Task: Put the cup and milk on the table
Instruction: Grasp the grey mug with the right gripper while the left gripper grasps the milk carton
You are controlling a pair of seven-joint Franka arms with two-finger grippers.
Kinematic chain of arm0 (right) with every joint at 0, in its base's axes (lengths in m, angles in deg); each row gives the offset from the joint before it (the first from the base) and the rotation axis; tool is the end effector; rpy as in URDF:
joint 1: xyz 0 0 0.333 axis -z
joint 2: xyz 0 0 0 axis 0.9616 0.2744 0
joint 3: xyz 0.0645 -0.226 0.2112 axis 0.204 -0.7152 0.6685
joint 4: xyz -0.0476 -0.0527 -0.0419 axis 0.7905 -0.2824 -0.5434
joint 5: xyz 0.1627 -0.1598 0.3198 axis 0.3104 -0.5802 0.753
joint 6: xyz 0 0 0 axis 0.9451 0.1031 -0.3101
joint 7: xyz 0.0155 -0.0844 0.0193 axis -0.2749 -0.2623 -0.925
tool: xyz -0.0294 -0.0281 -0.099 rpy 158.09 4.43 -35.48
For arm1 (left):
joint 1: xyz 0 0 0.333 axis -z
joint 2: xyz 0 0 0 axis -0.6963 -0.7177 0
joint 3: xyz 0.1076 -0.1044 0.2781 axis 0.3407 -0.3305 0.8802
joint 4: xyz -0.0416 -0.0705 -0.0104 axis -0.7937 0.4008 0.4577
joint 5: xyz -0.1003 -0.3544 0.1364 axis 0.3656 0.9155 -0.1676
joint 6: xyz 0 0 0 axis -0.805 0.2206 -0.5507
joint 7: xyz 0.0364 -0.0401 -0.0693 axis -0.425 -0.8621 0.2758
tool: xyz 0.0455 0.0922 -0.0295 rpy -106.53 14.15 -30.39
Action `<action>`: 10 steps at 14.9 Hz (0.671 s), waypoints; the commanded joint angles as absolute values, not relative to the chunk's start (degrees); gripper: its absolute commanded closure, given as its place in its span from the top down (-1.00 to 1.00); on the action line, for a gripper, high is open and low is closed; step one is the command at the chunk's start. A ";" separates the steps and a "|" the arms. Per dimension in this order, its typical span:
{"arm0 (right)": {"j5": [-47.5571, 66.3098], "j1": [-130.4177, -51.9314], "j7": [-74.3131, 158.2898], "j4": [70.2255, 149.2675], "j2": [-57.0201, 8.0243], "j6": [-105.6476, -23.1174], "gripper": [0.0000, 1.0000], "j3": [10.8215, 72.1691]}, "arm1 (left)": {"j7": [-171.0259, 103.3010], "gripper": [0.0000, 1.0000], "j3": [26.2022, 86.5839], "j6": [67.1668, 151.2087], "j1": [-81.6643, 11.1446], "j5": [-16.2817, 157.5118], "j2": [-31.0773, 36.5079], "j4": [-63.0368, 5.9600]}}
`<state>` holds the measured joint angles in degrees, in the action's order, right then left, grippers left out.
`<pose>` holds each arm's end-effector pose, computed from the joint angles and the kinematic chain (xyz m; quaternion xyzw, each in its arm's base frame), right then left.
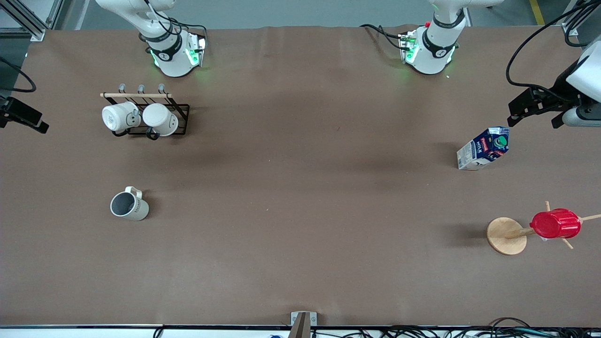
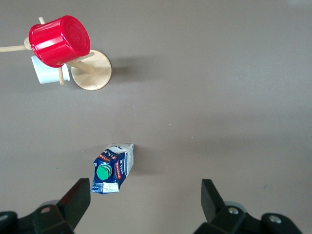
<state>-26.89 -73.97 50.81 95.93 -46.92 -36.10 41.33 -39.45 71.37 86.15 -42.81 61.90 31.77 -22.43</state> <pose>0.5534 -0.0535 0.6504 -0.9965 0.0825 -0.0089 0.0048 0.5406 -0.0448 0.6349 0.9989 -0.0324 0.0336 0.0023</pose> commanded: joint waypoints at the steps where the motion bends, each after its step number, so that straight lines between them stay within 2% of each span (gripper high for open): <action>1: -27.82 -73.99 50.54 97.21 -48.49 -36.30 1.00 41.41 | -39.79 0.99 71.29 85.36 -42.47 60.66 31.59 -21.73; 10: -27.91 -74.16 50.45 97.12 -48.32 -36.65 1.00 41.50 | -39.70 1.00 71.12 85.45 -42.46 60.74 31.33 -20.67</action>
<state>-26.89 -73.98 50.79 95.93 -46.93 -36.15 41.35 -39.45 71.25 86.15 -42.68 61.89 31.77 -21.96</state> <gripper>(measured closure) 0.000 0.000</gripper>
